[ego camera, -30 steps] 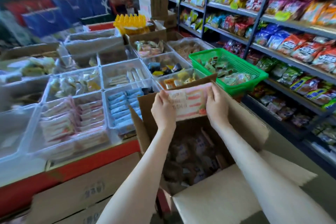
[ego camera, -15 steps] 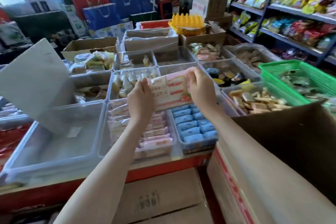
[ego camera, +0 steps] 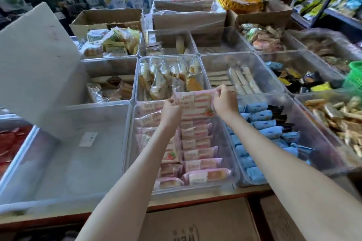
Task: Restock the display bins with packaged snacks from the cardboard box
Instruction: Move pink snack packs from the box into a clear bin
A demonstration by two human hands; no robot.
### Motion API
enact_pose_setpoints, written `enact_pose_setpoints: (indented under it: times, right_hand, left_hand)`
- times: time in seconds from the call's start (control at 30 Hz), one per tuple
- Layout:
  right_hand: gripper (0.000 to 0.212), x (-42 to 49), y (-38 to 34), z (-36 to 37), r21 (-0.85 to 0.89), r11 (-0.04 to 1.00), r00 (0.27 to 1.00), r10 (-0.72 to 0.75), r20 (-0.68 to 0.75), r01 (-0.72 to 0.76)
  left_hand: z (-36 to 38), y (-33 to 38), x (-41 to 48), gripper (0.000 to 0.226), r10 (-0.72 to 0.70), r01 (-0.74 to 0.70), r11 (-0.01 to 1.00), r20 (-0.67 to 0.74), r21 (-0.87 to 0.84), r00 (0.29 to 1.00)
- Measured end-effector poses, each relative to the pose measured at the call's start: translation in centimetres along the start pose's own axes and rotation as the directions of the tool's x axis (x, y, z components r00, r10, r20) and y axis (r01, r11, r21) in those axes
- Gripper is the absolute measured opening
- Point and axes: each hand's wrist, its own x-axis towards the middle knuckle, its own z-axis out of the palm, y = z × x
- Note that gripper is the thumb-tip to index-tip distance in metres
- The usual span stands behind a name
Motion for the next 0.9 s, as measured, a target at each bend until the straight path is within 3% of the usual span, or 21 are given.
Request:
enact_pose_setpoints:
  times: [0.13, 0.27, 0.37, 0.43, 0.5, 0.6, 0.73, 0.9]
  right_hand:
    - [0.022, 1.0, 1.3, 1.6, 0.056, 0.988, 0.984, 0.138, 0.109, -0.145]
    - [0.028, 1.9, 2.6, 3.4, 0.015, 0.992, 0.946, 0.117, 0.302, -0.128]
    - [0.053, 1.8, 3.7, 4.0, -0.225, 0.973, 0.897, 0.143, 0.419, -0.050]
    - [0.060, 1.5, 4.1, 3.7, -0.347, 0.938, 0.885, 0.165, 0.436, -0.004]
    - [0.057, 1.2, 4.3, 2.8, -0.338, 0.941, 0.887, 0.150, 0.437, 0.007]
    - [0.057, 0.2, 3.8, 0.4, -0.284, 0.957, 0.907, 0.069, 0.415, 0.056]
    - [0.047, -1.6, 2.7, -5.6, -0.215, 0.956, 0.925, -0.112, 0.362, 0.200]
    - [0.041, -5.6, 5.3, -16.1, -0.225, 0.921, 0.918, -0.242, 0.314, 0.319]
  left_hand:
    - [1.4, -0.6, 1.8, 0.076, -0.053, 0.047, 0.997, 0.115, 0.054, 0.992]
    - [2.5, -0.5, 2.1, 0.051, -0.178, 0.165, 0.982, 0.149, 0.095, 0.973]
    - [3.6, -0.5, 2.5, 0.040, -0.190, 0.167, 0.955, 0.071, 0.245, 0.979]
    - [4.3, -0.5, 2.6, 0.052, -0.181, 0.162, 0.934, 0.030, 0.320, 0.983]
    - [5.0, -0.6, 1.7, 0.075, -0.176, 0.166, 0.896, -0.015, 0.412, 0.984]
    - [6.4, -0.4, -0.4, 0.083, -0.047, 0.033, 0.880, 0.017, 0.474, 0.999]
    - [9.2, 1.3, -4.1, 0.066, 0.164, -0.207, 0.827, 0.128, 0.522, 0.978]
    - [15.3, 3.7, -11.6, 0.058, 0.395, -0.427, 0.527, 0.232, 0.735, 0.889]
